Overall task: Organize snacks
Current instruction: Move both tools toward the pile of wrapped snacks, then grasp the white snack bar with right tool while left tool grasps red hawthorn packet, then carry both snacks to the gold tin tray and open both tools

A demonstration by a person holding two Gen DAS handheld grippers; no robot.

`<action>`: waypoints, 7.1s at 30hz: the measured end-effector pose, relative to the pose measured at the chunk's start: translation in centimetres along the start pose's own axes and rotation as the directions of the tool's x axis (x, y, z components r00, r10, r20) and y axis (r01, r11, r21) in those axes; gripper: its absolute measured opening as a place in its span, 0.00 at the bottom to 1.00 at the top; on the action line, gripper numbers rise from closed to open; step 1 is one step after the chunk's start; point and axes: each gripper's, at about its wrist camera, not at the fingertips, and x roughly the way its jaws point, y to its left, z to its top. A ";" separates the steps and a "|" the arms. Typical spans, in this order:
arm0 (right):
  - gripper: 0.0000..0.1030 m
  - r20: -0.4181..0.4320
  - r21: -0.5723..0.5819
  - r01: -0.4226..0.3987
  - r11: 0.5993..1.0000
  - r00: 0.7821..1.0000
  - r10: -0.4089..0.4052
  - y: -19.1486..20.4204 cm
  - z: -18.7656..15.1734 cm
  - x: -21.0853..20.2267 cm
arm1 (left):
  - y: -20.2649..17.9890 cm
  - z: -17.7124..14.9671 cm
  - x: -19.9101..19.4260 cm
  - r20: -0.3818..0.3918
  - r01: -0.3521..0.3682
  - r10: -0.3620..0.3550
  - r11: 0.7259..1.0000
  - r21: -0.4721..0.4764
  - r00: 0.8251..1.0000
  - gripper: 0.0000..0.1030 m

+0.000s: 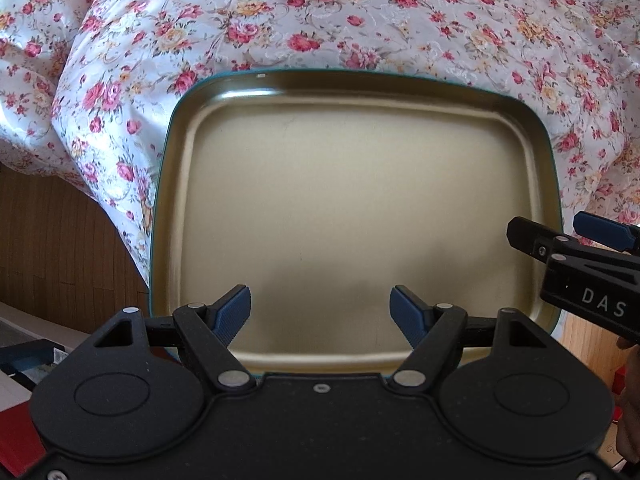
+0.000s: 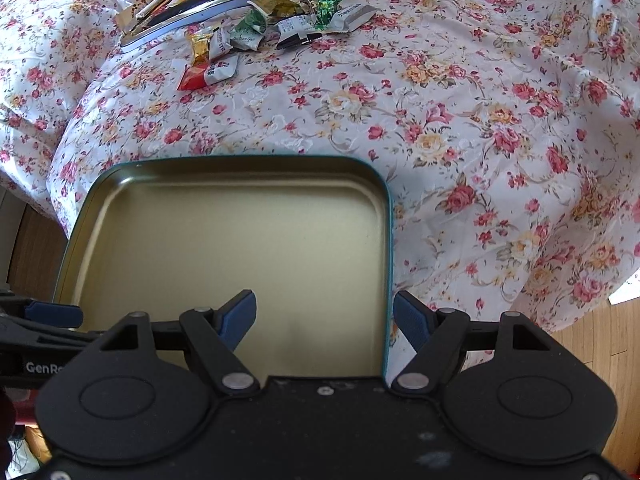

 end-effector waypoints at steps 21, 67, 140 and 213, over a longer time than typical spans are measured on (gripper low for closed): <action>0.67 0.249 -0.049 0.048 0.998 0.968 -0.034 0.5 12.2 1.2 | 4.1 10.6 -0.8 0.447 0.044 -0.029 0.999 -0.023 0.894 0.64; 0.65 0.351 0.166 -0.055 0.985 0.937 -0.007 -2.1 19.8 9.7 | 2.0 18.7 6.4 0.507 0.014 -0.138 0.971 0.240 0.851 0.85; 0.29 0.322 0.226 0.089 0.970 0.933 -0.161 -5.8 17.1 9.7 | 0.9 17.0 4.6 0.435 0.045 -0.101 0.990 0.136 0.895 0.42; 0.31 0.273 0.154 -0.257 0.954 0.939 0.209 -2.1 -9.7 -4.0 | 2.1 -8.2 -1.0 0.412 0.072 -0.002 0.985 -0.154 0.911 0.43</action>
